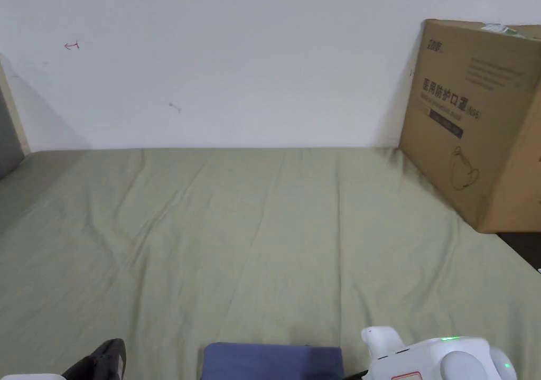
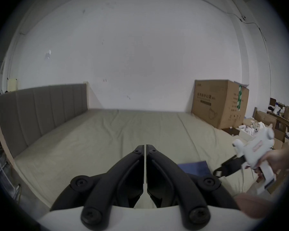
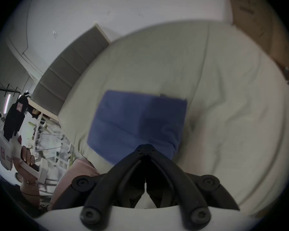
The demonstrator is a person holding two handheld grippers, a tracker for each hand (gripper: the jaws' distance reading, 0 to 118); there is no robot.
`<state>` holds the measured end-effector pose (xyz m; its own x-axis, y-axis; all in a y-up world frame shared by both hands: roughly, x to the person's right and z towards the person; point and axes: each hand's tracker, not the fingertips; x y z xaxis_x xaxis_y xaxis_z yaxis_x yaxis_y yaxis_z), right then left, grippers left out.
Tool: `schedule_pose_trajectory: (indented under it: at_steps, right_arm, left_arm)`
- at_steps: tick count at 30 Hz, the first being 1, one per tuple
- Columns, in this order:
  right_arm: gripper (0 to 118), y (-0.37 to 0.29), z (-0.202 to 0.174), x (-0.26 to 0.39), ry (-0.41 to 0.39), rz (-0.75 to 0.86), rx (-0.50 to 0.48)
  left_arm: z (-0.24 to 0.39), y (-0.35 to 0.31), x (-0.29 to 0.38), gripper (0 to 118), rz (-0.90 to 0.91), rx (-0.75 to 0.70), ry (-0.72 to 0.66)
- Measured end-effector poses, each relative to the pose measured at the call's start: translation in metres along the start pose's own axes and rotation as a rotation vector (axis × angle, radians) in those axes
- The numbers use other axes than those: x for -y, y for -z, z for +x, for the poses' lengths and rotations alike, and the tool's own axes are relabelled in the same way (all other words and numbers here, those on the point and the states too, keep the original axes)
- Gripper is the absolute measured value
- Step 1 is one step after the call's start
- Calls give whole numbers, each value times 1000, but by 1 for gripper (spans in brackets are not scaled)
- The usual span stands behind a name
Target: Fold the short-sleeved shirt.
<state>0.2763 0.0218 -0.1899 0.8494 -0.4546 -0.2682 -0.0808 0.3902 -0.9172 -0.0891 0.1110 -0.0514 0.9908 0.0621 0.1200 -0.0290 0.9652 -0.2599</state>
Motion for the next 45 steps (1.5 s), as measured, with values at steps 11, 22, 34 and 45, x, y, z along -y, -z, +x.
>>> schedule_pose_trajectory:
  at_steps: [11,22,34,45]
  right_arm:
    - [0,29,33,-5,21,-58,1]
    - [0,30,29,-2,-25,-55,4]
    - [0,16,19,5,29,18,-2]
    - [0,-81,-70,50,-141,241,119]
  left_arm:
    - [-64,114,42,60,-458,459,-391]
    - [-61,246,128,118,-781,954,-1036]
    - [-18,247,103,20,-843,745,-728]
    - [-195,188,-33,20,-854,168,-188]
